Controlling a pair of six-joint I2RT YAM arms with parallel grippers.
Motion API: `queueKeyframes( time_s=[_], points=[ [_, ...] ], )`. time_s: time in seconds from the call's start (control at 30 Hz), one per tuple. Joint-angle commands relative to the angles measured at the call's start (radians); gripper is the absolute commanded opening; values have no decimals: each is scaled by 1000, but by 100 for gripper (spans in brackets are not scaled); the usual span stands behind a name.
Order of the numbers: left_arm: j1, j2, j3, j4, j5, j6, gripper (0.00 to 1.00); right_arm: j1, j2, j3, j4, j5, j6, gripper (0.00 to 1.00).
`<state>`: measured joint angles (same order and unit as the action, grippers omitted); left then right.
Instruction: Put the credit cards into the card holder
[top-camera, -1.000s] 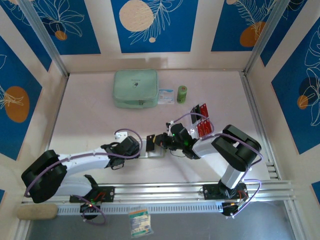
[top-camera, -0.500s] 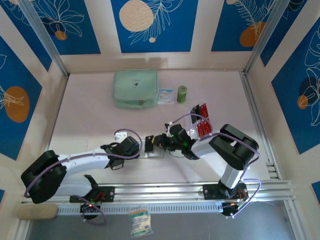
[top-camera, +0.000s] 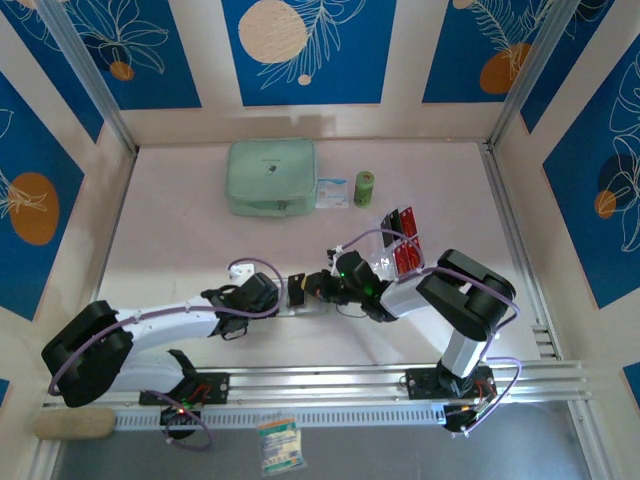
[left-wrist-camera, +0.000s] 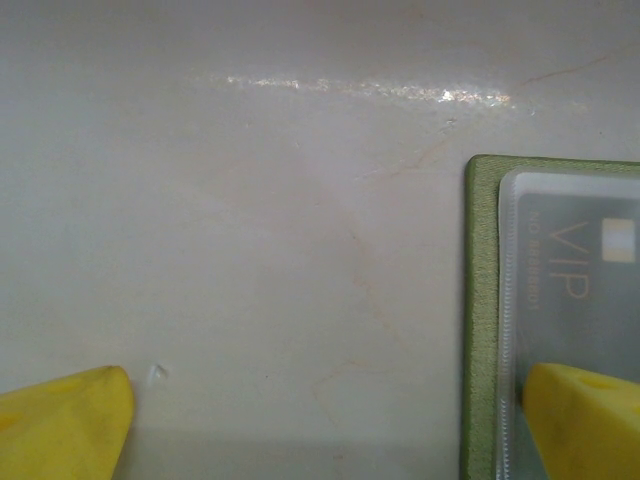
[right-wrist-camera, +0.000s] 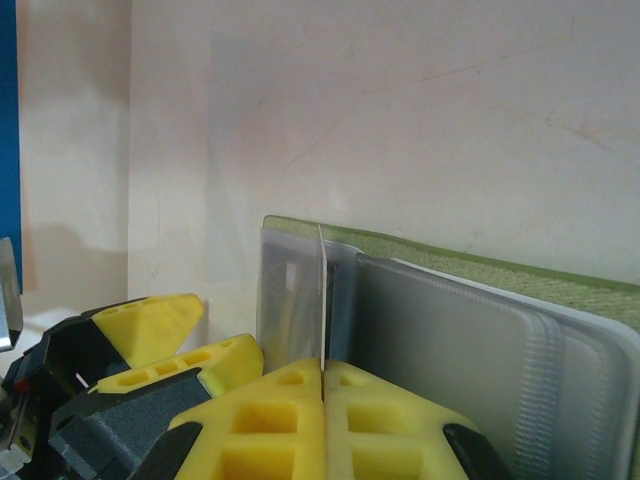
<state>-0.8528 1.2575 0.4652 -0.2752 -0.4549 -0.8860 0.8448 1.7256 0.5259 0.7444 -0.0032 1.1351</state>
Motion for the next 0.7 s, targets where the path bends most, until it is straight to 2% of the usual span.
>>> queueKeyframes(
  time_s=[0.0, 0.33, 0.67],
  points=[
    [9, -18, -13, -41, -25, -8, 99, 24, -34, -15, -48, 46, 7, 0],
    [9, -27, -17, -41, -26, -8, 99, 55, -98, -36, -118, 157, 11, 0],
    [9, -35, -22, -41, -24, -8, 98, 57, -69, -20, -135, 142, 25, 0]
  ],
)
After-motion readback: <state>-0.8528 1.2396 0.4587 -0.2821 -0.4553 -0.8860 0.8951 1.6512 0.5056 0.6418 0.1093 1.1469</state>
